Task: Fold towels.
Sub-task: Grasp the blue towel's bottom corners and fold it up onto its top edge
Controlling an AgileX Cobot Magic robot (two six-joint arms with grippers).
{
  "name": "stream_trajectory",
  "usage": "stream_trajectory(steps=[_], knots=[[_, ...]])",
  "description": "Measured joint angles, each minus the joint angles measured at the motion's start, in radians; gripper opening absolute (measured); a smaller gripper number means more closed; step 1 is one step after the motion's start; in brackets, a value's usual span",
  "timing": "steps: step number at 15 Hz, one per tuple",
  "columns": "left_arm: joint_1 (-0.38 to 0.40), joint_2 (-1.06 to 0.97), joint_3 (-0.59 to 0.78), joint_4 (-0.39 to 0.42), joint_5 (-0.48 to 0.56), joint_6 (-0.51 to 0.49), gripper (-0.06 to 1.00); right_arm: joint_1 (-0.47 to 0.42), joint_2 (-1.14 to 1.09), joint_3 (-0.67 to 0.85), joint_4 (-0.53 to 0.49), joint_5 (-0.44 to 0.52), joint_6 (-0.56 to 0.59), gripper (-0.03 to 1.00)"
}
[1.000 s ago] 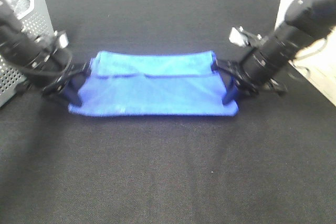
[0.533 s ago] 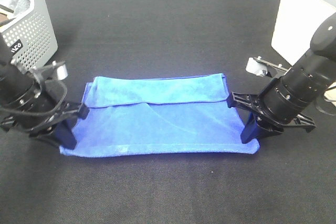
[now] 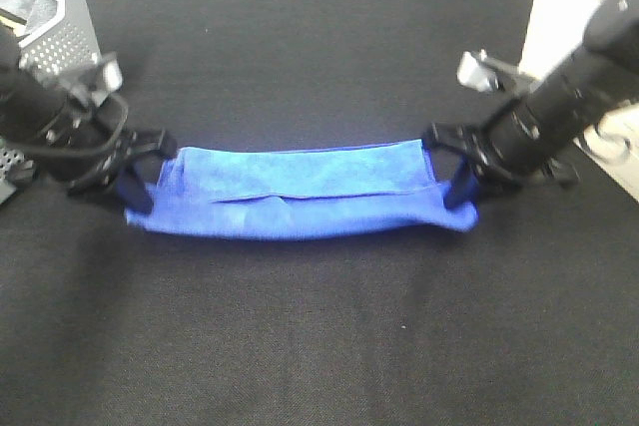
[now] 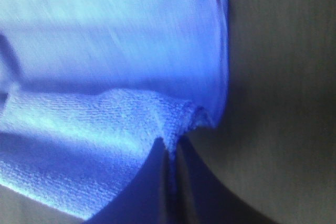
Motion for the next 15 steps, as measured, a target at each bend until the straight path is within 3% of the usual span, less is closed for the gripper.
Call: stream_trajectory(steps=[5, 8, 13, 15], knots=[[0.045, 0.110, -0.241, 0.051, -0.001, -0.048, 0.01, 0.000, 0.158, -0.315, -0.005, 0.058, -0.005, 0.00], [0.057, 0.152, -0.298, 0.053, -0.025, -0.040, 0.01, 0.000, 0.216, -0.401, -0.013, 0.063, 0.002, 0.00], [0.057, 0.274, -0.332, -0.010, -0.053, 0.053, 0.01, 0.000, 0.332, -0.479, -0.150, 0.048, 0.096, 0.00], [0.057, 0.303, -0.332, -0.023, -0.052, 0.057, 0.10, 0.000, 0.343, -0.479, -0.154, 0.043, 0.118, 0.09]])
